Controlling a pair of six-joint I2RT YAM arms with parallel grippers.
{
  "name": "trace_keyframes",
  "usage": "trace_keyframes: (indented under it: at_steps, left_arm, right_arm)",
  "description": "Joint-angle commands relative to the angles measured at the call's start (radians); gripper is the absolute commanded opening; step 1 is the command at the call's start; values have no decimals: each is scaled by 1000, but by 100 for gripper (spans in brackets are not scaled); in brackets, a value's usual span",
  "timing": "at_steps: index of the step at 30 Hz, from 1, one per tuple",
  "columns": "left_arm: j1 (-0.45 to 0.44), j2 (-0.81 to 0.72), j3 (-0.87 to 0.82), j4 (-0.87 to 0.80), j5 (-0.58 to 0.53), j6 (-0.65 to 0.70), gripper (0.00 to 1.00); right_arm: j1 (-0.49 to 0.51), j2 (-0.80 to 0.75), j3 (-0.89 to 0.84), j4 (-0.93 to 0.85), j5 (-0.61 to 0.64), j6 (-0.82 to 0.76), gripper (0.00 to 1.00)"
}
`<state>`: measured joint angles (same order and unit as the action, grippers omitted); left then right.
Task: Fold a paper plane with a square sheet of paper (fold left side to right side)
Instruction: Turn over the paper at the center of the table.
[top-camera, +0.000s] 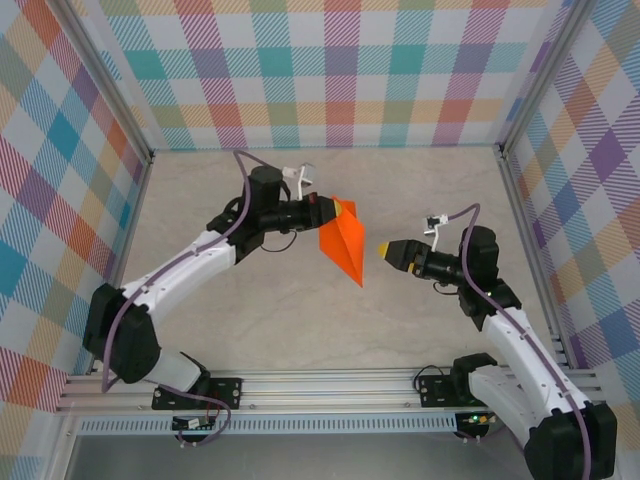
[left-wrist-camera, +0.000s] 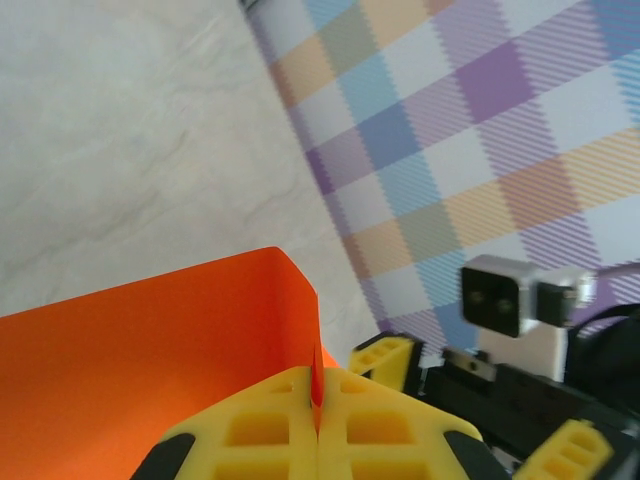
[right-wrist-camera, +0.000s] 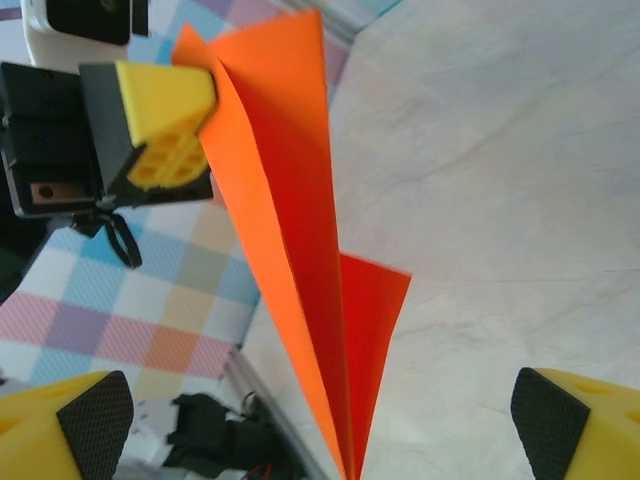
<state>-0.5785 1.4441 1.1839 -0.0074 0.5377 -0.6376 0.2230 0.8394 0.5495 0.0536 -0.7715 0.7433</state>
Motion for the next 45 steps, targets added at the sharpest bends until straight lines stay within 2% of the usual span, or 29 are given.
trace_keyframes:
  at_steps: [1,5,13,20,23,29,33,36,39,42,45]
  left_arm:
    - [11,-81,42,-13,6,48,0]
    - [12,-102,65,26,57,8,0]
    - [12,-93,75,155,153,-100,0]
    - [11,-87,71,193,185,-138,1]
    - [10,-75,55,205,192,-153,1]
    - [8,-49,-3,291,203,-214,1]
    - [8,-42,-4,273,205,-200,2]
    - [9,-51,7,209,197,-156,8]
    - [12,-67,20,118,170,-98,24]
    - [19,-104,41,-39,90,1,45]
    - [22,-167,68,-244,-72,130,63]
  right_arm:
    - [-4,11,-11,204,-180,103,100]
    - [16,35,-14,306,-230,153,100]
    - [134,121,40,339,-201,129,100]
    - [181,179,64,427,-182,172,99]
    - [188,180,85,421,-192,166,88]
    - [189,167,103,414,-200,159,55]
    - [188,152,112,356,-192,117,39]
    - [188,135,111,302,-175,84,25]
    - [189,108,122,173,-140,9,17]
    - [188,87,172,-98,-63,-139,13]
    - [190,94,244,-410,84,-309,11]
